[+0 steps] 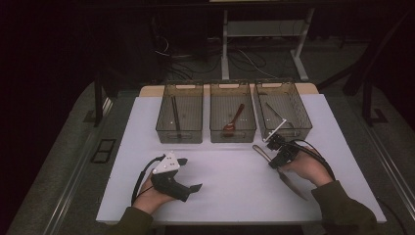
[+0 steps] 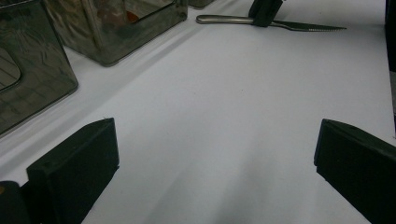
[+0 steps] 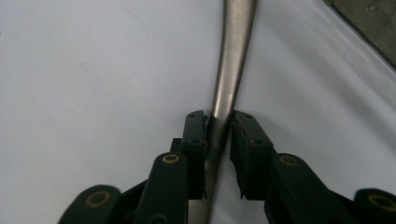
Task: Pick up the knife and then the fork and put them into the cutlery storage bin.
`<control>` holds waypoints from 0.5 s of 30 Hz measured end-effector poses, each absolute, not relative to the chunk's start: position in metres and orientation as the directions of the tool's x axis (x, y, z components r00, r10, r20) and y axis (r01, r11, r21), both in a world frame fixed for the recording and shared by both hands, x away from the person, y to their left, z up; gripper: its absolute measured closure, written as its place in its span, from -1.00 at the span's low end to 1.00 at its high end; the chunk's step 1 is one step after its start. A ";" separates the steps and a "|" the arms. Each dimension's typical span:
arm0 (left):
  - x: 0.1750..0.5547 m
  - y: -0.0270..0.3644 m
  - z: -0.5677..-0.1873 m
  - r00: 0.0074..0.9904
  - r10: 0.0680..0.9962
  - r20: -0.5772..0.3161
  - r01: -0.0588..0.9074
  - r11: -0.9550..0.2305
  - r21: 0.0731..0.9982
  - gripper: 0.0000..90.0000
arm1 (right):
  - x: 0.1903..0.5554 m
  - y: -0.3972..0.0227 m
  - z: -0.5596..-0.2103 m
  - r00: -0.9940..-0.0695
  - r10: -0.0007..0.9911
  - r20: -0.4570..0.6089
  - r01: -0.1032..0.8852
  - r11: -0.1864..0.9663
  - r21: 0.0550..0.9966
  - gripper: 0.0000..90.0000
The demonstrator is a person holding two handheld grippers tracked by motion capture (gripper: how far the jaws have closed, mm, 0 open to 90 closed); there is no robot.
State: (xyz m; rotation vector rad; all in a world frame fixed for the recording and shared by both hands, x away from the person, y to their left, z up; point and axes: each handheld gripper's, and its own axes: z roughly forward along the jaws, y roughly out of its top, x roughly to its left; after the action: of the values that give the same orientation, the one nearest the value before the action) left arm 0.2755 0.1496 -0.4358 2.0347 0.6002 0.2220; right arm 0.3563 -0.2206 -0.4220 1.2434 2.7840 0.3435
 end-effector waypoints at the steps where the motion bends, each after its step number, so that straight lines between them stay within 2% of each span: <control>1: 0.276 0.150 -0.436 0.862 0.500 -0.086 0.323 -0.412 0.852 -1.00 | 0.356 -0.221 -0.422 -0.672 0.740 0.022 0.723 0.650 0.231 0.70; 10: 0.276 0.150 -0.436 0.863 0.498 -0.085 0.321 -0.411 0.853 -1.00 | 0.355 -0.221 -0.421 -0.696 0.718 0.011 0.700 0.674 0.238 0.75; 15: 0.276 0.151 -0.435 0.860 0.502 -0.086 0.323 -0.408 0.854 -1.00 | 0.357 -0.227 -0.418 -0.693 0.721 0.025 0.696 0.659 0.286 0.75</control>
State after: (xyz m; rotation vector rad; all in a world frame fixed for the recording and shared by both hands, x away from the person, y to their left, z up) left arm 0.2757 0.1509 -0.4351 2.0303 0.6026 0.2248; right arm 0.3566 -0.2267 -0.4184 1.1892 2.7780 0.4214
